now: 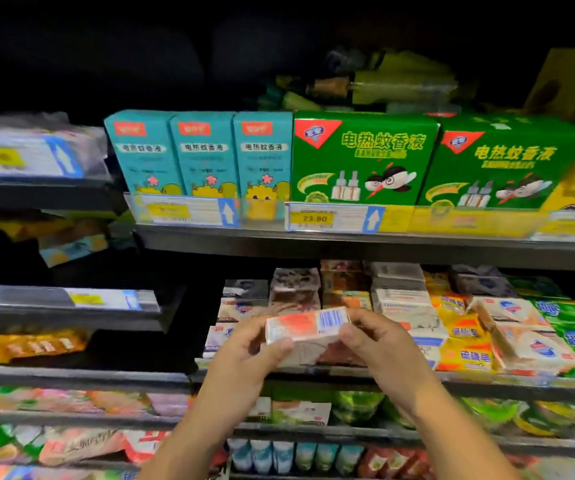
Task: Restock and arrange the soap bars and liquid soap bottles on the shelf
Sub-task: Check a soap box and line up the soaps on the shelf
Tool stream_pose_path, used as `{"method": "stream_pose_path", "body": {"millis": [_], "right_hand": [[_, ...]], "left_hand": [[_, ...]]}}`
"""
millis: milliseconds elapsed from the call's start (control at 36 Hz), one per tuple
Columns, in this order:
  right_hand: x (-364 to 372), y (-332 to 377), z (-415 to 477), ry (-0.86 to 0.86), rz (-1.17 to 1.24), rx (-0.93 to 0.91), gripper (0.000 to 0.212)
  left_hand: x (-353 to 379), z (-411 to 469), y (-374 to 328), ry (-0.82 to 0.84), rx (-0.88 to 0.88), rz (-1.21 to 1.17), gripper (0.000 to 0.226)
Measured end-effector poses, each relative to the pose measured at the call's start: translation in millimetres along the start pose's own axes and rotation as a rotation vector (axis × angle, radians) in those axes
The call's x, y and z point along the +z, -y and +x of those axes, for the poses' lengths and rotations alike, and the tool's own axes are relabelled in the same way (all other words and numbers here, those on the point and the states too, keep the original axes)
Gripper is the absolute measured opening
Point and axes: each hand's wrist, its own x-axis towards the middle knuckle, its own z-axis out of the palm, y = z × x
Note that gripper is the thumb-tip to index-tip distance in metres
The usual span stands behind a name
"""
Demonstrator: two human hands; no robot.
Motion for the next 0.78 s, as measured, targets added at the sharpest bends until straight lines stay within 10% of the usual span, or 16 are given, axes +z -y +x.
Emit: {"method": "stream_pose_path", "body": {"millis": [194,472,778], "right_hand": [[32,-2,6,-0.133,0.004,0.033,0.022],[46,3,5,-0.229,0.177,0.158,0.022],[58,4,30,0.263,0.374,0.273,0.078]], "left_hand": [[-14,13,11,-0.019,-0.083,-0.174,0.011],[-43,7,26,0.264,-0.138,-0.416,0.082],[-75,6,41,-0.008,-0.167,-0.176,0.045]]}}
